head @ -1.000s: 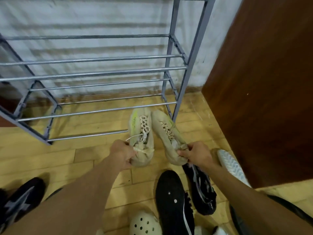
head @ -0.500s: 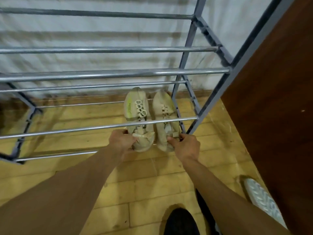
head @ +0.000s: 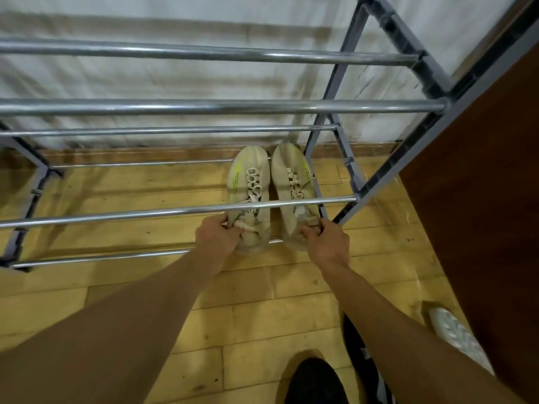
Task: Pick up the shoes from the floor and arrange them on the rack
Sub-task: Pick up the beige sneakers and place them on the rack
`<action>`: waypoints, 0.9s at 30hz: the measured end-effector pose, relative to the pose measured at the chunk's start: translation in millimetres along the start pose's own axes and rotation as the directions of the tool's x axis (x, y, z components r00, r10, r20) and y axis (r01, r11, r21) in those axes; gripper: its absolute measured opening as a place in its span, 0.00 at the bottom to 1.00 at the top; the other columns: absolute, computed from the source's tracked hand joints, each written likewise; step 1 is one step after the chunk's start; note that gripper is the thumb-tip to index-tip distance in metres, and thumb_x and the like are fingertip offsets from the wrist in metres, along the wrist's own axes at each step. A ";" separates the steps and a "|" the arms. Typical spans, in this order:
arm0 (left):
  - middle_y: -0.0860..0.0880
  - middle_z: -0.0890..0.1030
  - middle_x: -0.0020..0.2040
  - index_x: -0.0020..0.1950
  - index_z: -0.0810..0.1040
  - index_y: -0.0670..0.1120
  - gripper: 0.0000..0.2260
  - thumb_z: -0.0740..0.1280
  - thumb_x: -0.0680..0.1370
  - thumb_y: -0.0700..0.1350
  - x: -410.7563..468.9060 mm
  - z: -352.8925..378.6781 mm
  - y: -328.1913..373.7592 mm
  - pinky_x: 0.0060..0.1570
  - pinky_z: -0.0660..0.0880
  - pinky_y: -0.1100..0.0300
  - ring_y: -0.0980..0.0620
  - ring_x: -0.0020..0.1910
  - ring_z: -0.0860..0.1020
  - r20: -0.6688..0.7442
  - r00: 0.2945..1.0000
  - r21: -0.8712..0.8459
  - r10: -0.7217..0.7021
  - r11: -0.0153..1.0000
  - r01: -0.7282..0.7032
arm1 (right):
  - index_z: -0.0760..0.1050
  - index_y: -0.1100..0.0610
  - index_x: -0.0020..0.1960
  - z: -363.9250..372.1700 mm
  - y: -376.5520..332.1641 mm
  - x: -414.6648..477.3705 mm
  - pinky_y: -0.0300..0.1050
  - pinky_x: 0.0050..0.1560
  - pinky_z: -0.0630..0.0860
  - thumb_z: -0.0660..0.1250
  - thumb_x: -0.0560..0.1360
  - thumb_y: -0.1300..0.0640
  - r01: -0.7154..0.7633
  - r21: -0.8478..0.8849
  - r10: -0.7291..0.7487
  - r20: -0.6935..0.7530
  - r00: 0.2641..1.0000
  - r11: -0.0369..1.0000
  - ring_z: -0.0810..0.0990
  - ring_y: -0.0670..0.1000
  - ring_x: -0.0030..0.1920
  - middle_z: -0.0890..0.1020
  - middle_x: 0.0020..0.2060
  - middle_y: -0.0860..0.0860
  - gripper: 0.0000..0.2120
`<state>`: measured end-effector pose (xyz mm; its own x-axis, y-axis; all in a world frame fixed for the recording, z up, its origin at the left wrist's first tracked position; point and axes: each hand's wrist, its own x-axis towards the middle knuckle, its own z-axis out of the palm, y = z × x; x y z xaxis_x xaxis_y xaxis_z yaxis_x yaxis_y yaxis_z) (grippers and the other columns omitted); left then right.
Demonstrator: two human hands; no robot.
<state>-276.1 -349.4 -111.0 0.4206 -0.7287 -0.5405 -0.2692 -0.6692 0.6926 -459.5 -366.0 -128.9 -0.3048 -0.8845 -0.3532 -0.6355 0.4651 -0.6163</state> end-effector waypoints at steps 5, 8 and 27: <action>0.44 0.82 0.55 0.62 0.80 0.46 0.16 0.70 0.75 0.48 -14.4 1.9 1.4 0.58 0.77 0.49 0.44 0.55 0.79 0.110 0.994 -0.058 -0.015 0.998 0.022 | 0.73 0.57 0.65 -12.6 -1.4 -10.9 0.47 0.53 0.74 0.63 0.79 0.51 0.027 -0.007 -0.025 0.150 0.988 1.000 0.76 0.59 0.61 0.78 0.61 0.58 0.17; 0.48 0.78 0.52 0.57 0.77 0.48 0.11 0.69 0.75 0.44 -32.3 -5.4 11.3 0.56 0.75 0.52 0.46 0.53 0.76 0.224 0.973 -0.053 -0.054 0.996 0.068 | 0.71 0.56 0.69 -32.5 -2.3 -28.0 0.48 0.59 0.73 0.65 0.78 0.51 0.054 -0.003 -0.051 0.251 0.967 0.999 0.75 0.57 0.64 0.76 0.66 0.54 0.22; 0.48 0.81 0.55 0.56 0.81 0.48 0.12 0.62 0.77 0.48 -306.6 -13.5 24.9 0.62 0.74 0.50 0.47 0.57 0.78 0.590 0.781 0.424 0.203 0.745 -0.514 | 0.76 0.64 0.64 -226.0 112.9 -212.8 0.55 0.60 0.78 0.60 0.81 0.53 0.103 -0.408 0.167 0.574 0.802 0.907 0.80 0.61 0.60 0.79 0.63 0.61 0.18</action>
<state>-400.1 -140.6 78.4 -0.2371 -0.7914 -0.5635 -0.7846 -0.1861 0.5915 -626.8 -133.5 35.7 0.0564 -0.6103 -0.7902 -0.8974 0.3159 -0.3080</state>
